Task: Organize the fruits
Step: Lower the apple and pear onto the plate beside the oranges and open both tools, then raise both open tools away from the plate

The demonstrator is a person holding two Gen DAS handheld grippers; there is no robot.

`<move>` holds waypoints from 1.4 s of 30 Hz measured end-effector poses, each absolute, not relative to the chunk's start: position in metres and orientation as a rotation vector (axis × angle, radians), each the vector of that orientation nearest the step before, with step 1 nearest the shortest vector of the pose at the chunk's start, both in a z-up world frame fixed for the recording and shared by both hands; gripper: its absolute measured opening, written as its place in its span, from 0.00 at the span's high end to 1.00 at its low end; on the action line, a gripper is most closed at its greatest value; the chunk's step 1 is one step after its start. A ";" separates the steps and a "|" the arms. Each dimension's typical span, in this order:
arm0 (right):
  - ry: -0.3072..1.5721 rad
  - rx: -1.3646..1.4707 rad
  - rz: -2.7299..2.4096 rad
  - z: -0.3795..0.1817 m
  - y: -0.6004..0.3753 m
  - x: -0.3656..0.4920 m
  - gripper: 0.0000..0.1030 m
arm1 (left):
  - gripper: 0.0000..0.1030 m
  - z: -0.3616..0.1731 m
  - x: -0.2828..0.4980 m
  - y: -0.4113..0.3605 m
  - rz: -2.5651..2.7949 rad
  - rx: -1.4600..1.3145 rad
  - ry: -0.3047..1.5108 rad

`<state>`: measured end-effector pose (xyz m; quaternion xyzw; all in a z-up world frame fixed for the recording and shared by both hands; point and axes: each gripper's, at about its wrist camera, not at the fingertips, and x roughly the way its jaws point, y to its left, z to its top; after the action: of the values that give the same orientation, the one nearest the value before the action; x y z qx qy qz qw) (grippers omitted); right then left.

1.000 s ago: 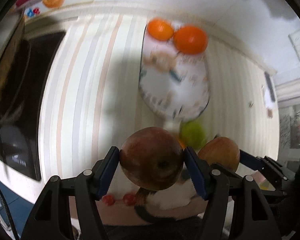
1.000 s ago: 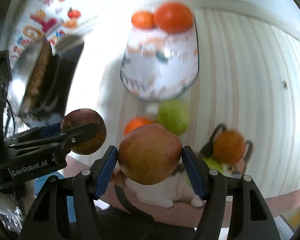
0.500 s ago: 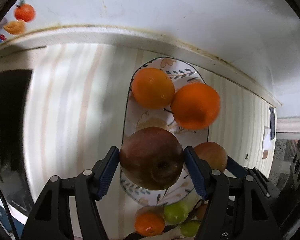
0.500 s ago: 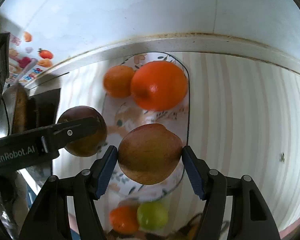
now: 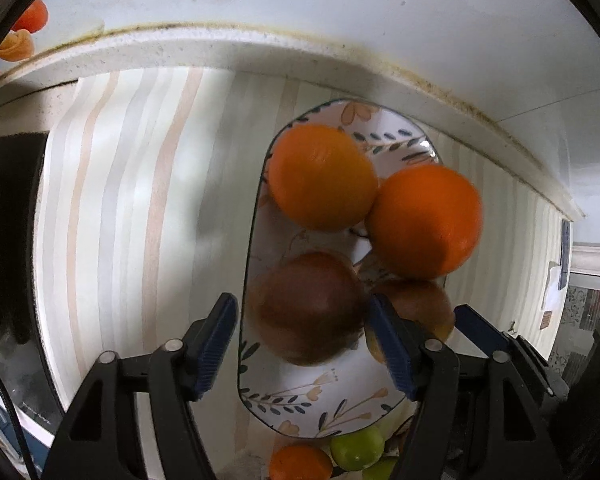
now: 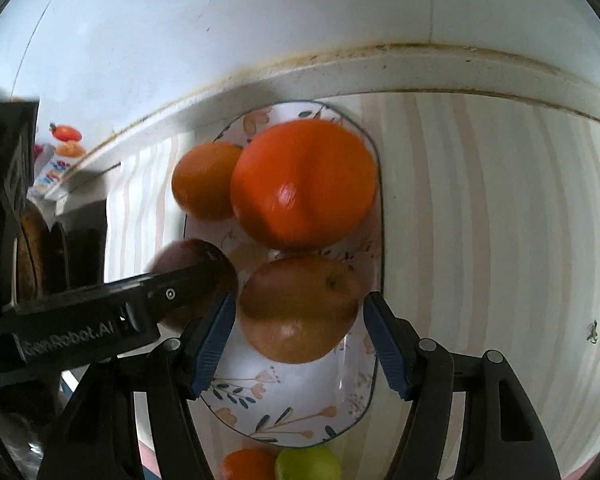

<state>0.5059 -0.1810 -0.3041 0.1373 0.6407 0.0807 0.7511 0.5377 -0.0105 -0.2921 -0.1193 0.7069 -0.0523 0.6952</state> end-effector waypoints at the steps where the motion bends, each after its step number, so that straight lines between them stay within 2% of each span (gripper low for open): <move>1: 1.397 0.299 0.173 -0.302 -0.182 0.506 0.18 | 0.22 -0.289 0.537 -0.010 -0.116 -0.263 1.567; 3: 1.396 0.282 0.161 -0.297 -0.182 0.506 0.14 | 0.16 -0.280 0.536 -0.010 -0.112 -0.247 1.538; 8: 1.405 0.239 0.122 -0.288 -0.184 0.499 0.06 | 0.16 -0.265 0.530 -0.005 -0.089 -0.229 1.500; 20: 1.364 0.114 0.053 -0.253 -0.190 0.457 0.06 | 0.16 -0.221 0.474 0.004 -0.006 -0.099 1.372; 42: 1.143 0.115 0.094 -0.128 -0.187 0.337 0.06 | 0.16 -0.122 0.341 0.015 -0.047 -0.082 1.148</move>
<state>0.3366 -0.1870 -0.1281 0.0541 0.5405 0.0446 0.8384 0.3410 0.0147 -0.1217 -0.0387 0.5428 -0.0221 0.8387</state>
